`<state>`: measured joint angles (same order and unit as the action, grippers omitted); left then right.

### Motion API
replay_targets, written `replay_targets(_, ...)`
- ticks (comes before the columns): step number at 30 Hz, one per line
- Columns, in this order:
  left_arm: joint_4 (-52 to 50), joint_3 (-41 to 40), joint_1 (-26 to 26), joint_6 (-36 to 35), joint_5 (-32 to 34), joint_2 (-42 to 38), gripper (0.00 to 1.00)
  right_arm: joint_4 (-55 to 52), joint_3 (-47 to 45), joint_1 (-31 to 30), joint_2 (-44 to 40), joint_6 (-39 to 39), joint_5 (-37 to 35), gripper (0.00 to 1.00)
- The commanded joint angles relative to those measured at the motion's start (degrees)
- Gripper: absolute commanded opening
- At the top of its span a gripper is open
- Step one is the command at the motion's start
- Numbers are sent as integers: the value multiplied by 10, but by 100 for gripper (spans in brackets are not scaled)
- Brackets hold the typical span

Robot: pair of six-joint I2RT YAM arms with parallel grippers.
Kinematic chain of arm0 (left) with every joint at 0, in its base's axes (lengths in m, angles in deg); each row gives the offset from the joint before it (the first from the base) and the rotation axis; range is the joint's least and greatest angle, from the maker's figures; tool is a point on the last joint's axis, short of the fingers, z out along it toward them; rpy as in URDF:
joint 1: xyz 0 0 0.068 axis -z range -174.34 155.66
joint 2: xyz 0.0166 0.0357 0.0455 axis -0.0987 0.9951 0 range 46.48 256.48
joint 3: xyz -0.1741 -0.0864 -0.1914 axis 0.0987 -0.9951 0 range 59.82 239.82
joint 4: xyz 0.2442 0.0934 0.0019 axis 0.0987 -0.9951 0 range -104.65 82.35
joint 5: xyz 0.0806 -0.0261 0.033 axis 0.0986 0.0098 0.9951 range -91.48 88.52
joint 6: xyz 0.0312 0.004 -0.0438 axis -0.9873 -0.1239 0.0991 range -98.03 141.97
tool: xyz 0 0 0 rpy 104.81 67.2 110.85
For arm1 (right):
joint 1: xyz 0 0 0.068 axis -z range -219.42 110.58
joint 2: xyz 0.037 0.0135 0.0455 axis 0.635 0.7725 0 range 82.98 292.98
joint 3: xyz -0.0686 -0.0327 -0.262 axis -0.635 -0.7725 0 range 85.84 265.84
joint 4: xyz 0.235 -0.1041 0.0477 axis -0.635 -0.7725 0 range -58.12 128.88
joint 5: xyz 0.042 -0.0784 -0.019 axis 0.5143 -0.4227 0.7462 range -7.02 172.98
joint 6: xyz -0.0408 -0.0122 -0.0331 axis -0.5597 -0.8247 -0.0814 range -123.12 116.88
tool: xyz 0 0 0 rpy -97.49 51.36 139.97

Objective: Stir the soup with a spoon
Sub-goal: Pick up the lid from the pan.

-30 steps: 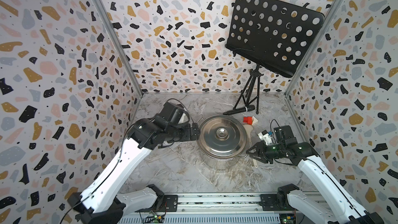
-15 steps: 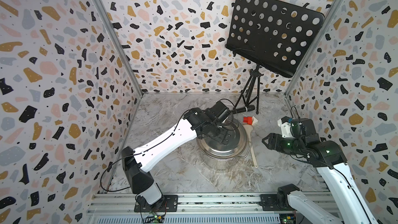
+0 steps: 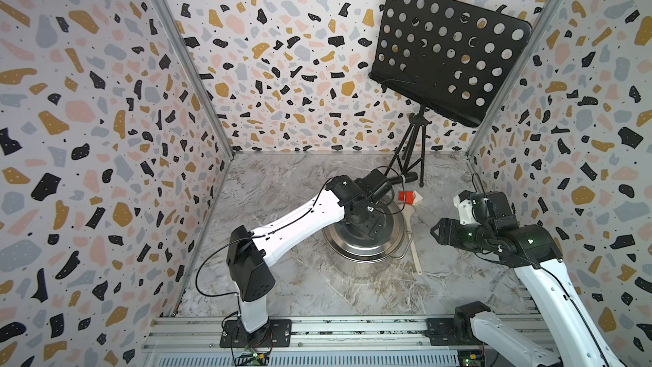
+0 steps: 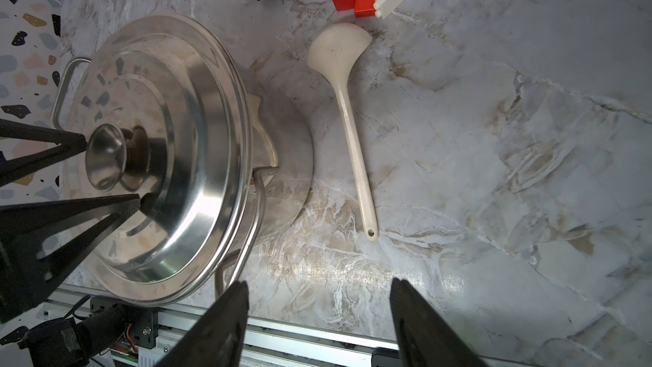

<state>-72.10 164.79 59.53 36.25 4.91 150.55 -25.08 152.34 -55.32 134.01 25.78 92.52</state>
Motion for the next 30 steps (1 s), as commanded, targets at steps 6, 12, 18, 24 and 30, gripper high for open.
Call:
replay_targets(6,-8,30,2,-20,-13,27,81,-16,1,1,-5,-6,-11,66)
replay_targets(12,-8,8,2,-22,-20,17,67,-16,2,1,-3,-8,-18,64)
replay_targets(18,-6,-12,0,-22,-20,2,37,-16,1,1,-4,-6,-26,62)
replay_targets(24,10,26,-3,-23,-17,-14,27,-15,0,1,-5,-5,-29,61)
replay_targets(30,47,99,-3,-9,-23,-58,28,-11,-1,1,-5,-3,-32,60)
